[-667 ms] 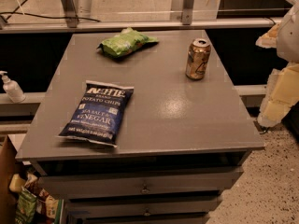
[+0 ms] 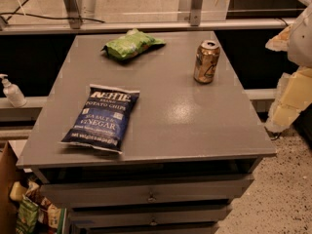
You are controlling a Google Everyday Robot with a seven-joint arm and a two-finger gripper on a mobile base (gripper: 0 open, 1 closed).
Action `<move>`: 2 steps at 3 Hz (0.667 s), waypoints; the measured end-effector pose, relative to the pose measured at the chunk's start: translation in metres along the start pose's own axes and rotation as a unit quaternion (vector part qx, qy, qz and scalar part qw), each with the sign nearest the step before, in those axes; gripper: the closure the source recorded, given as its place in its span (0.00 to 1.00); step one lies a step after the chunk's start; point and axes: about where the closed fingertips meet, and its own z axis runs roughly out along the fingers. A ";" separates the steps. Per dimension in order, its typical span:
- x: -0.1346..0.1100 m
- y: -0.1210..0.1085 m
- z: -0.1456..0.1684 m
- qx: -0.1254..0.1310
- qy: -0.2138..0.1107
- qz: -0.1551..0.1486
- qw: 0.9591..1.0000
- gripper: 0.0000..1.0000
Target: Knock orange can over
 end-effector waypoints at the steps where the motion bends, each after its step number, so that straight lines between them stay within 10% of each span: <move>1: -0.002 -0.011 0.030 -0.002 -0.042 0.022 0.999 0.00; 2: -0.006 -0.040 0.060 0.012 -0.093 0.050 0.994 0.00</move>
Offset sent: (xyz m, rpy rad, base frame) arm 0.1101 0.0011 -0.0696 0.3383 -0.1242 -0.1061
